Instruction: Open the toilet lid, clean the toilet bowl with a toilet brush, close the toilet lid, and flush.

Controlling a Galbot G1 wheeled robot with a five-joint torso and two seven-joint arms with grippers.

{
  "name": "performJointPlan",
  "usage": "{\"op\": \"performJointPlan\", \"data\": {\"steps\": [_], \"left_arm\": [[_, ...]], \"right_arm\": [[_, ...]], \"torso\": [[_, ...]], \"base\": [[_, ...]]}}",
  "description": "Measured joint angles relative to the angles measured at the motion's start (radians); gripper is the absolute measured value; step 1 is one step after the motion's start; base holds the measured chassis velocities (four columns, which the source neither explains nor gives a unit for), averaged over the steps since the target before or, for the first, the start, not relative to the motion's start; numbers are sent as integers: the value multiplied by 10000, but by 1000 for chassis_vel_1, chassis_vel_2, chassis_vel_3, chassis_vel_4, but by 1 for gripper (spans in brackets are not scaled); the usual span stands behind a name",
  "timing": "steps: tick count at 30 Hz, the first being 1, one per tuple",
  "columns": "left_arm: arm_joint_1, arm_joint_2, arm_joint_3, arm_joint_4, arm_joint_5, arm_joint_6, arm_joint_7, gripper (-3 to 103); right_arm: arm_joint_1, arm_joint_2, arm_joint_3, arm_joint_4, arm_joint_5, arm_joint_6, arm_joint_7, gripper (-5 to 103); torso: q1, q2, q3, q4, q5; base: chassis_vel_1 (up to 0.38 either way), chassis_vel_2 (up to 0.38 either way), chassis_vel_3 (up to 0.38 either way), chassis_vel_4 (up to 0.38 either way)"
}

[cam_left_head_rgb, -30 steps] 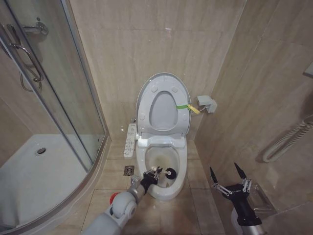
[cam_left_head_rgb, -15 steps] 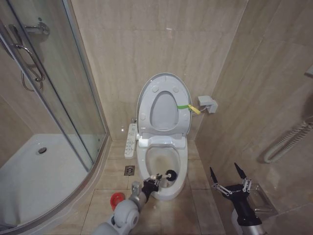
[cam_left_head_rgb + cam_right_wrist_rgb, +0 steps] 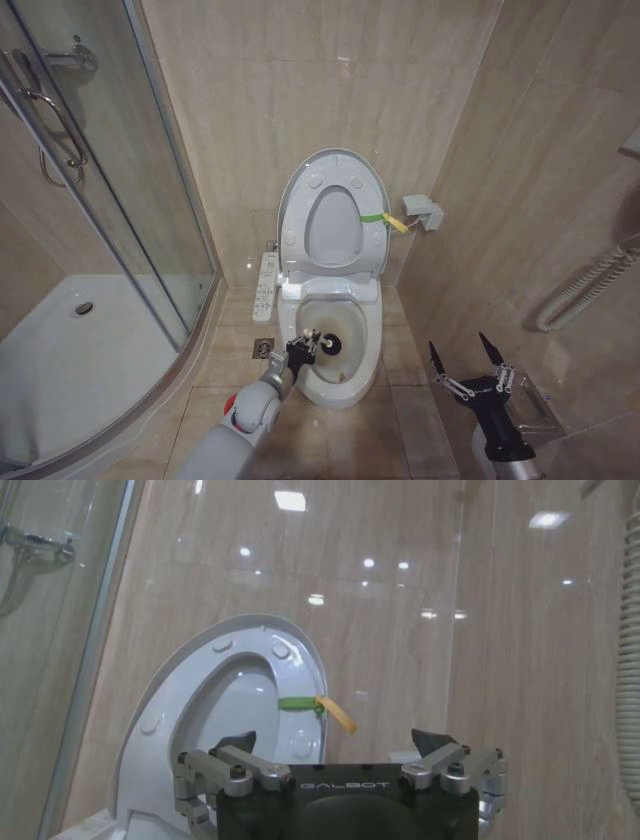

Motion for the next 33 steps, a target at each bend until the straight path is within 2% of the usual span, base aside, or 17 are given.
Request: {"op": "performJointPlan", "data": {"steps": [7,10,13,14,17,18,22,23,26,30,33], "left_arm": [[694,20,-546,-996,1125,-429,175,18],[1058,-15,-612,-1482,1102,-295,-28,18],[1812,-107,-625,-2131,854,168,-383,18],[1812,-107,-625,-2131,854,168,-383,18],[2404,-263,-608,-2687,545,836,-867,18],[2404,-263,-608,-2687,545,836,-867,18],[2600,-502,-587,-3336,486,1743,-1294,18],[2600,-502,-587,-3336,486,1743,-1294,18],[2590,-635,-546,-3640,342,2331,-1617,18],[2648,-703,-457,-3829,-2,2777,-2019,18],[2734,-759,-406,-3886,-116,2885,-2175,18]], "right_arm": [[0,0,0,0,0,0,0,100],[0,0,0,0,0,0,0,100],[0,0,0,0,0,0,0,100],[0,0,0,0,0,0,0,100],[0,0,0,0,0,0,0,100],[0,0,0,0,0,0,0,100],[0,0,0,0,0,0,0,100],[0,0,0,0,0,0,0,100],[0,0,0,0,0,0,0,100],[0,0,0,0,0,0,0,100],[0,0,0,0,0,0,0,100]], "torso": [[0,0,-1,1,2],[0,0,-1,0,0],[-1,0,-1,0,1],[-1,0,-1,0,1],[-1,1,-1,1,1],[-1,1,-1,1,1],[-1,1,-1,0,1],[-1,1,-1,0,1],[-1,1,-1,0,1],[-1,0,-1,0,2],[-1,1,-1,0,1]], "base": [[0,0,0,0],[0,0,0,0],[0,0,0,0],[0,0,0,0],[0,0,0,0],[0,0,0,0],[0,0,0,0],[0,0,0,0],[0,0,0,0],[0,0,0,0],[0,0,0,0]]}}
